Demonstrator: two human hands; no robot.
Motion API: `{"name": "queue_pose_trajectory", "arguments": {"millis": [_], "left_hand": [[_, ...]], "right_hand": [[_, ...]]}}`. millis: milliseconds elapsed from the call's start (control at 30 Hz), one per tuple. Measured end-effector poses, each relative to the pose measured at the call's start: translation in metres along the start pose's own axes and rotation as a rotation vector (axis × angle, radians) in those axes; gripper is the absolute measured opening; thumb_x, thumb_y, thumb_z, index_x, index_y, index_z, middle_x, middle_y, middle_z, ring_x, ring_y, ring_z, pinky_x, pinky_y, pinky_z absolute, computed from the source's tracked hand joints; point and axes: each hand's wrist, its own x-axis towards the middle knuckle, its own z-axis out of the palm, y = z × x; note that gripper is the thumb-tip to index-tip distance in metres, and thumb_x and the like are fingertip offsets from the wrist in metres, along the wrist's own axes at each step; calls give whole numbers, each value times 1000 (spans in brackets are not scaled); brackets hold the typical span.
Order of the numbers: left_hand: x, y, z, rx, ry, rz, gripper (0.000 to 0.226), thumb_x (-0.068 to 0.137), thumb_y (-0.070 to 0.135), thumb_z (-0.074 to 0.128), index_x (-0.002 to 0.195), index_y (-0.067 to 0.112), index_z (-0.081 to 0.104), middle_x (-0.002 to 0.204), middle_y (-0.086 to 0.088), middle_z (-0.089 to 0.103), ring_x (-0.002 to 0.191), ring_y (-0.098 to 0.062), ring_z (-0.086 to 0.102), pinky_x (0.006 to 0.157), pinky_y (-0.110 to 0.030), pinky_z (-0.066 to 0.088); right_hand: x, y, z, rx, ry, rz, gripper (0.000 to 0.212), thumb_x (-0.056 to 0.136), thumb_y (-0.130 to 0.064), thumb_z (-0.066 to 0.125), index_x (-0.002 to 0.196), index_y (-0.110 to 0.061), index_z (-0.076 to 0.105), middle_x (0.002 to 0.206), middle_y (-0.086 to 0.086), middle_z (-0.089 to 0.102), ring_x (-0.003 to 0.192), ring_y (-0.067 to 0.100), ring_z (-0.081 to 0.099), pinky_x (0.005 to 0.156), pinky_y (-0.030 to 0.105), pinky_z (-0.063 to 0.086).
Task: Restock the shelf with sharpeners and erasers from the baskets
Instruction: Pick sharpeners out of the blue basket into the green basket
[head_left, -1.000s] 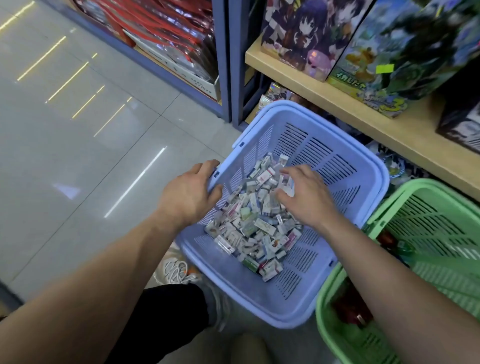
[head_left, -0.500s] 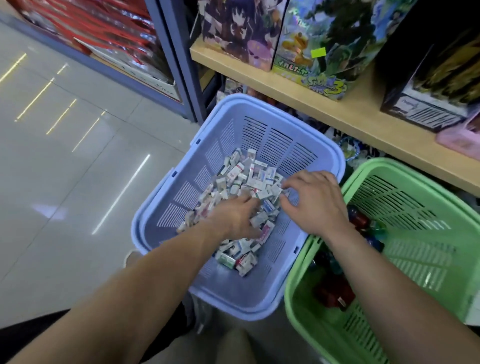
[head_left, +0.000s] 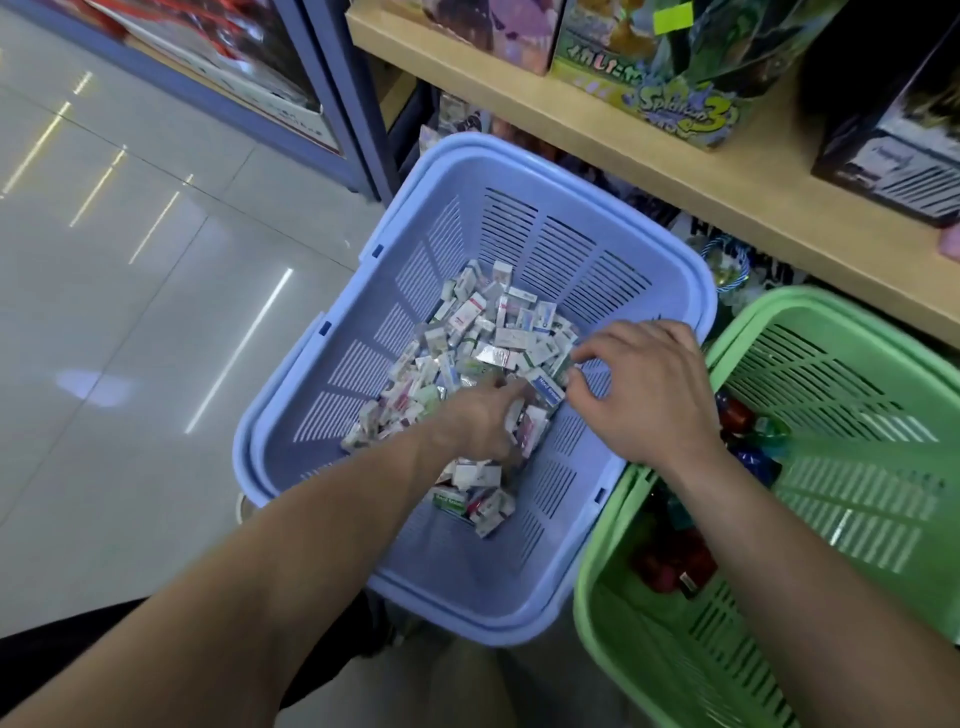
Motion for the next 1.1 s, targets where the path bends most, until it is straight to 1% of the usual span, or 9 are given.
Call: {"name": "queue_pose_trajectory", "arguments": {"millis": [100, 200, 267, 367, 500, 633, 733, 833, 1100], "left_hand": [[-6, -9, -13, -183, 105, -90, 54, 75, 27, 87, 117, 36, 54, 120, 3, 51, 97, -21, 62, 83, -33, 57], [-9, -18, -35, -417, 249, -205, 47, 84, 15, 79, 118, 38, 57, 113, 5, 61, 75, -10, 65, 66, -22, 59], [-11, -20, -45, -448, 329, -232, 55, 87, 11, 75, 129, 41, 54, 130, 4, 56, 72, -11, 64, 63, -20, 55], [-17, -16, -44, -344, 392, -225, 85, 84, 21, 79, 152, 43, 32, 160, 7, 32, 138, -22, 46, 115, -43, 41], [-18, -7, -29, 77, 537, -156, 87, 85, 34, 76, 155, 41, 25, 164, 5, 20, 152, -28, 20, 124, -53, 12], [-6, 8, -1, 390, 262, 207, 67, 85, 44, 72, 146, 39, 44, 157, 2, 35, 148, -26, 32, 123, -53, 22], [3, 0, 21, 561, 30, 248, 87, 83, 48, 75, 155, 44, 26, 169, -1, 10, 156, -28, 7, 126, -53, 12], [10, -20, 10, 725, 60, 305, 93, 82, 61, 71, 156, 46, 17, 169, 2, 11, 156, -29, 4, 127, -52, 10], [1, -46, -25, 731, 148, 381, 47, 96, 48, 56, 142, 37, 50, 152, 15, 47, 140, -21, 42, 121, -40, 25]], "right_hand": [[0, 1, 1, -1, 20, -12, 35, 92, -50, 46, 102, -30, 72, 100, -11, 69, 90, 14, 61, 98, 31, 27], [0, 0, 2, 1, 40, -17, 32, 92, -49, 47, 98, -29, 72, 95, -10, 68, 87, 15, 61, 97, 32, 28], [0, -1, 3, 15, 56, -15, 29, 92, -47, 50, 95, -28, 72, 92, -9, 68, 85, 16, 61, 97, 32, 29], [-1, -1, 3, 35, 84, -16, 22, 92, -42, 57, 92, -27, 72, 90, -10, 67, 83, 16, 60, 98, 32, 30], [-2, -1, 3, 54, 93, -19, 20, 92, -41, 57, 91, -27, 72, 90, -10, 68, 83, 16, 60, 98, 32, 30], [-2, -2, 3, 48, 94, -14, 25, 91, -42, 52, 90, -26, 71, 88, -9, 67, 81, 17, 59, 96, 34, 33], [-2, -2, 3, 37, 85, -15, 27, 91, -43, 50, 90, -27, 71, 88, -10, 66, 81, 16, 59, 96, 34, 33], [-2, -1, 3, 23, 70, -19, 24, 92, -42, 52, 89, -28, 70, 88, -10, 66, 81, 15, 59, 97, 34, 32], [-1, -1, 4, 13, 66, -30, 27, 92, -42, 48, 87, -27, 69, 84, -10, 65, 76, 15, 58, 95, 33, 31]]}}
